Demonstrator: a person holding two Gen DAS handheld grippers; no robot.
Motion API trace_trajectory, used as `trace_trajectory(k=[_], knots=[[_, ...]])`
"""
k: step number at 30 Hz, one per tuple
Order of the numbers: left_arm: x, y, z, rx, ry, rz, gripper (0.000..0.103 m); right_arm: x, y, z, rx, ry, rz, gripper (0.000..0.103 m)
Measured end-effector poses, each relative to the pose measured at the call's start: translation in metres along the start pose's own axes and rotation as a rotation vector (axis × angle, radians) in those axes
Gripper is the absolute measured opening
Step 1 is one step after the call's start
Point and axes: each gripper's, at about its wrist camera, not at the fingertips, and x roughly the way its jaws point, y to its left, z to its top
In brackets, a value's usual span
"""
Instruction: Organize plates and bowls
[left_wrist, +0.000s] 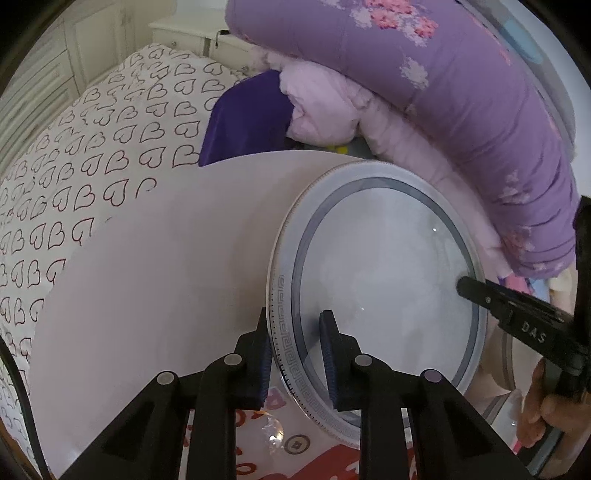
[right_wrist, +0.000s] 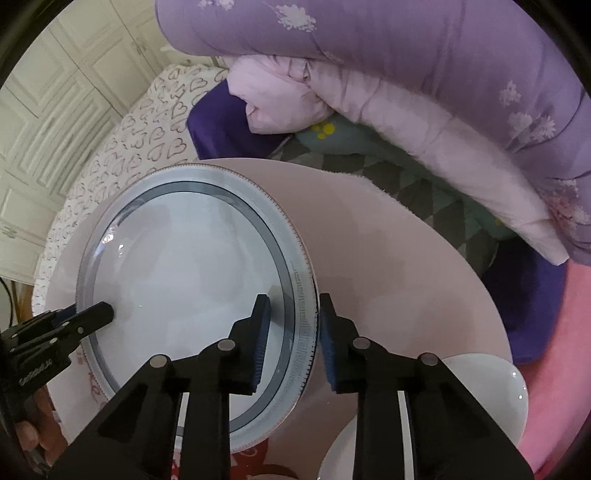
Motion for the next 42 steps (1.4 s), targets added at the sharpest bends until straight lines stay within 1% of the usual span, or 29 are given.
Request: trace_trajectory(k=[9, 22, 27, 32, 42], knots=[[-0.017, 0.021, -0.010, -0.028, -0.009, 0.018, 0.021, -0.006, 0.018, -0.011, 0.008, -0.014, 0.076, 0.021], [-0.079, 0.047, -0.043, -0.036, -0.065, 0.019, 0.020, -0.032, 0.051, -0.036, -0.011, -0.066, 0.112, 0.020], [-0.116, 0.054, -0.064, -0.033, -0.098, 0.014, 0.020, -0.051, 0.061, -0.047, -0.016, -0.093, 0.121, 0.020], [-0.153, 0.060, -0.091, -0.034, -0.126, 0.007, 0.020, -0.072, 0.074, -0.063, -0.016, -0.124, 0.119, 0.020], [-0.224, 0.070, -0.149, -0.030, -0.165, 0.001, 0.019, -0.105, 0.097, -0.104, -0.011, -0.163, 0.147, 0.020]])
